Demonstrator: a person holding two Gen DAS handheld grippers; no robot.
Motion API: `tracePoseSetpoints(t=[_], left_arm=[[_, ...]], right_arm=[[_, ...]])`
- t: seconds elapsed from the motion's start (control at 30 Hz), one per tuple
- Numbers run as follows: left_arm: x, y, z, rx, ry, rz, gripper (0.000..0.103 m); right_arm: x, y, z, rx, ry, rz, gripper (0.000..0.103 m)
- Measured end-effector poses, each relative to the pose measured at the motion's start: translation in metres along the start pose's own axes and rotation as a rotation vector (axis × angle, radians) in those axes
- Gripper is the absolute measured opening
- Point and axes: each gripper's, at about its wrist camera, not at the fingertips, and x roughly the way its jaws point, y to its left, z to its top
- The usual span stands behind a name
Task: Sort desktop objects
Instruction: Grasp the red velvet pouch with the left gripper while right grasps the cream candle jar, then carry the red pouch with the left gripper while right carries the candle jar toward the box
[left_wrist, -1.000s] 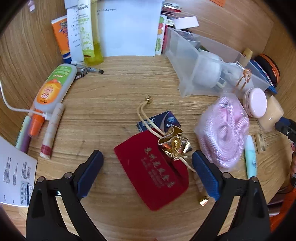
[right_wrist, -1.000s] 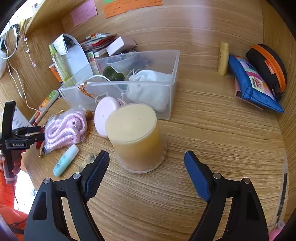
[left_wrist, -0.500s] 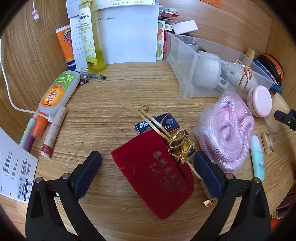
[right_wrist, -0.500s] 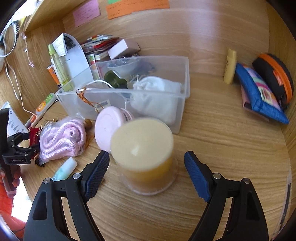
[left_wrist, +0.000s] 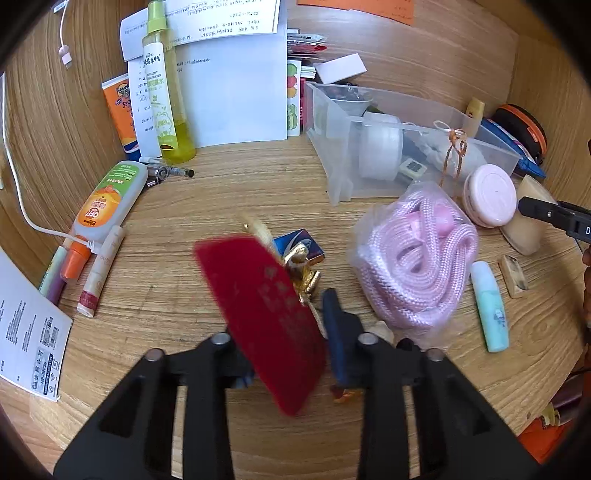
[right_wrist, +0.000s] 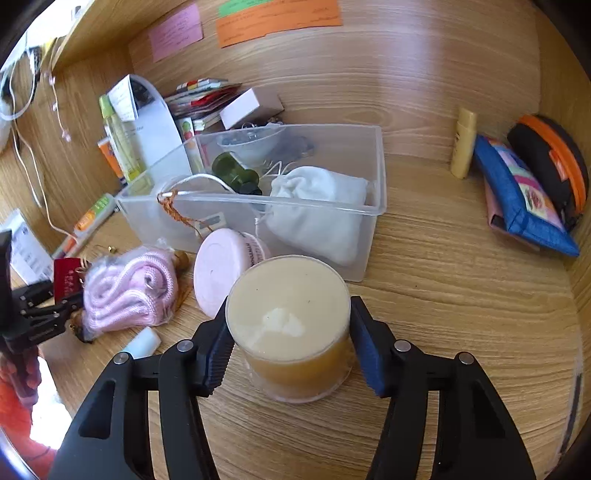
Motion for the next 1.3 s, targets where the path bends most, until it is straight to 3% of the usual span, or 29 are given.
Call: tracePoseSetpoints(t=[0.13, 0.6, 1.3], left_arm=[[-0.002, 0.001, -0.003, -0.027, -0.010, 0.000, 0.021], [-0.027, 0.008, 0.005, -0.084, -0.128, 0.008, 0.020], [-0.062, -0.015, 0.071, -0.042, -0.310, -0.069, 0.020]], right_arm=[[-0.004, 0.001, -0.002, 0.003, -0.006, 0.005, 0.054], [-0.033, -0.001, -0.001, 0.030, -0.085, 0.015, 0.054], [-0.056, 0.012, 0.049, -0.013, -0.203, 0.044, 0.054]])
